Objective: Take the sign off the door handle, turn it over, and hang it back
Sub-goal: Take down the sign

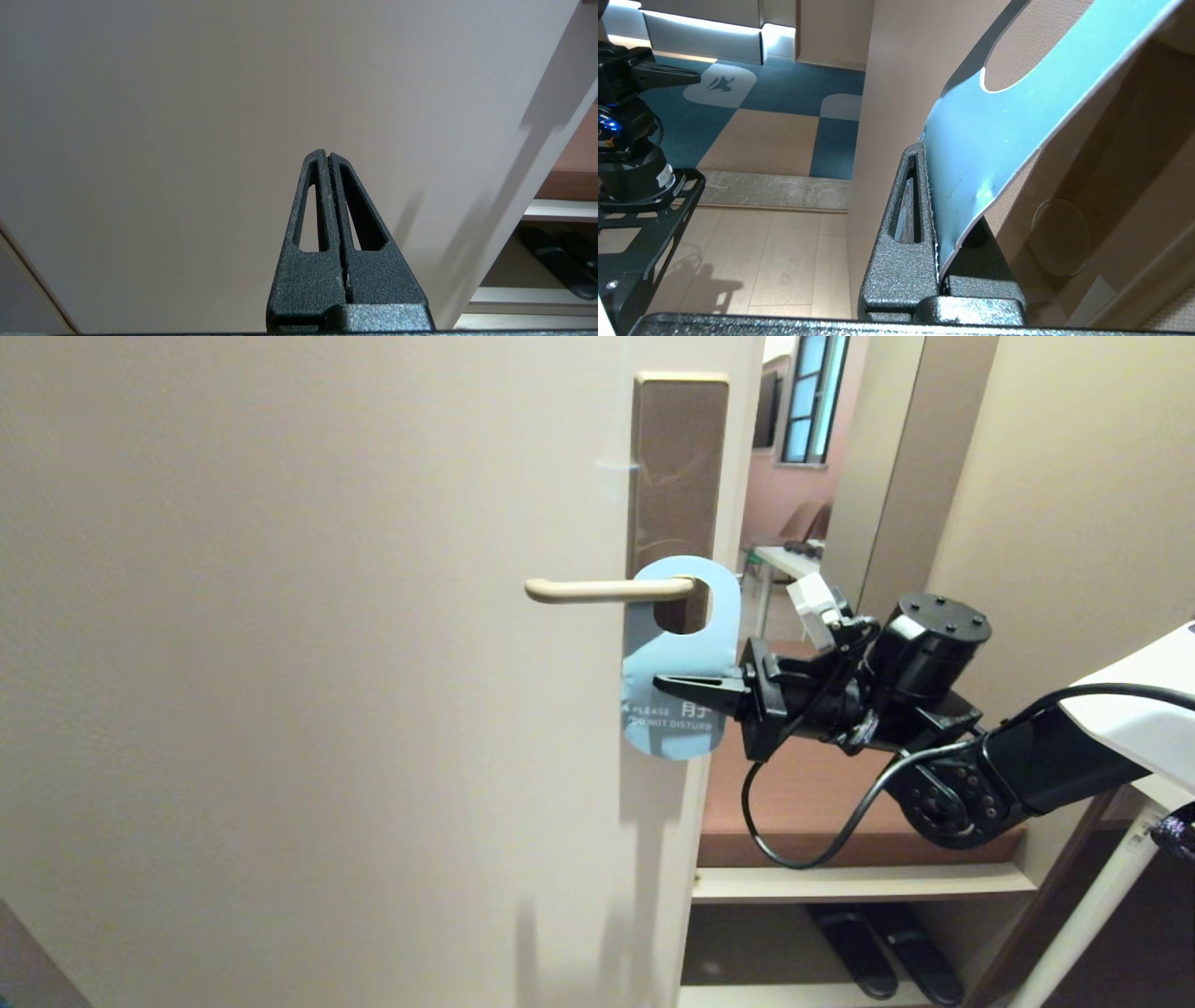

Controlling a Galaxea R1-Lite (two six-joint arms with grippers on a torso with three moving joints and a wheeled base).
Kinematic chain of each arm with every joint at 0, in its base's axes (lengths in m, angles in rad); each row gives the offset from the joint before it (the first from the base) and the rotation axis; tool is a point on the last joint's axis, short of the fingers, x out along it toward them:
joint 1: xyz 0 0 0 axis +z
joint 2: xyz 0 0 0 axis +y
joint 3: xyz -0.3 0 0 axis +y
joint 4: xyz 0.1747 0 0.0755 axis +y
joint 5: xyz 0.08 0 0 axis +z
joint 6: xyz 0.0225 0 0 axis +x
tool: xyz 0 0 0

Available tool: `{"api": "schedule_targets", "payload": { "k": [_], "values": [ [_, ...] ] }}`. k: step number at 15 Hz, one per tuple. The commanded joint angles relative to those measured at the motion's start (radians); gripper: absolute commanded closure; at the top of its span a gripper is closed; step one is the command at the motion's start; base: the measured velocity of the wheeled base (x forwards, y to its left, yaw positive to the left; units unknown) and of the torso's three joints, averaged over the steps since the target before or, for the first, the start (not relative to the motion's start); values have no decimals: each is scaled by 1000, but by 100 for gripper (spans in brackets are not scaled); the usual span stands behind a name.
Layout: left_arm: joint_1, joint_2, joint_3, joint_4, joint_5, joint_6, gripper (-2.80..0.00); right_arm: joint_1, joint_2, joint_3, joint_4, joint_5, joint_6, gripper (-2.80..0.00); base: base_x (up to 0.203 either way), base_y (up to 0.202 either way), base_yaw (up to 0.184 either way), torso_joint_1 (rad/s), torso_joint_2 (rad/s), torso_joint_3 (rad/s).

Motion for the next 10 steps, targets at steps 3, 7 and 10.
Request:
{"api": "schedule_targets", "payload": {
  "k": [3, 7, 10],
  "values": [
    [0, 0, 1, 0, 0, -1, 0, 7, -23, 41, -7, -28, -42, 0, 0, 0, 0, 0, 0, 0],
    [0, 0, 0, 0, 0, -1, 0, 38, -44, 82, -4, -121, -67, 0, 0, 0, 0, 0, 0, 0],
    [0, 0, -1, 0, 0, -1, 0, 56, -60, 116, -3, -156, -89, 0, 0, 0, 0, 0, 0, 0]
  ]
}}
